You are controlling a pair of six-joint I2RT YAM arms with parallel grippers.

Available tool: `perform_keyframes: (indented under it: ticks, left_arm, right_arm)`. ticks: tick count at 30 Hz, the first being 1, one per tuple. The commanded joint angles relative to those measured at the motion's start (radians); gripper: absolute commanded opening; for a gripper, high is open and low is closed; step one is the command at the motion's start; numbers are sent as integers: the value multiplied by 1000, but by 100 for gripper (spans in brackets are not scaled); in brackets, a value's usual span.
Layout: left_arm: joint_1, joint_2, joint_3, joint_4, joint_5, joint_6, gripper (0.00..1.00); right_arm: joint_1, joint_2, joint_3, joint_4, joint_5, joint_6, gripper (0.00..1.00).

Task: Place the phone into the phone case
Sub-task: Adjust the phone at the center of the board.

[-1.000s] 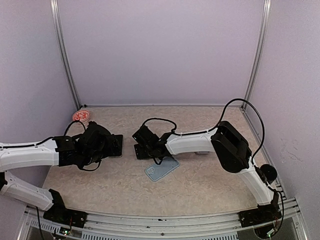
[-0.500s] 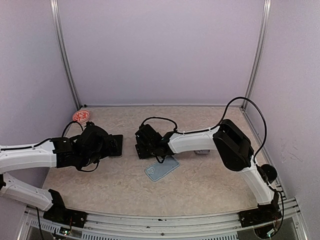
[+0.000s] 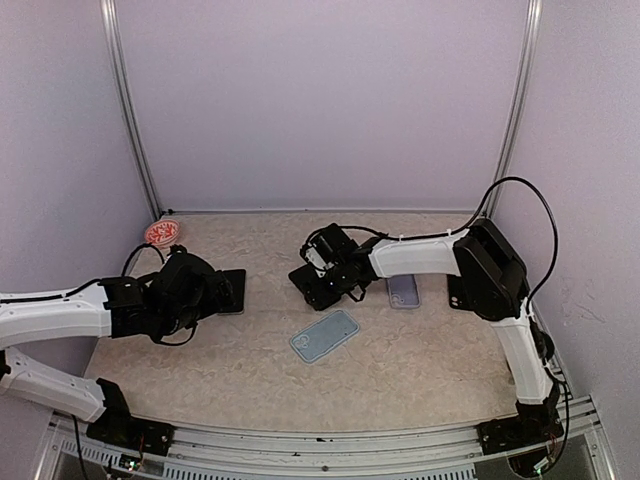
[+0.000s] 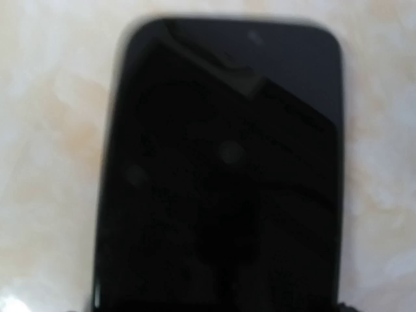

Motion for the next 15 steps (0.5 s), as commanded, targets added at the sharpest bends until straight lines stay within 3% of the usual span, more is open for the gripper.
perform_keyframes:
  ticks: [1, 8, 15]
  left_arm:
    - [-8, -14, -12, -1, -21, -5, 99]
    - [-8, -16, -16, -2, -21, -10, 99]
    - [-8, -29, -18, -18, -32, -8, 99]
  right_arm:
    - [-24, 12, 17, -195, -42, -117, 87]
    - [-28, 103, 178, -377, -11, -150, 90]
    - [-27, 178, 264, -468, -59, -183, 76]
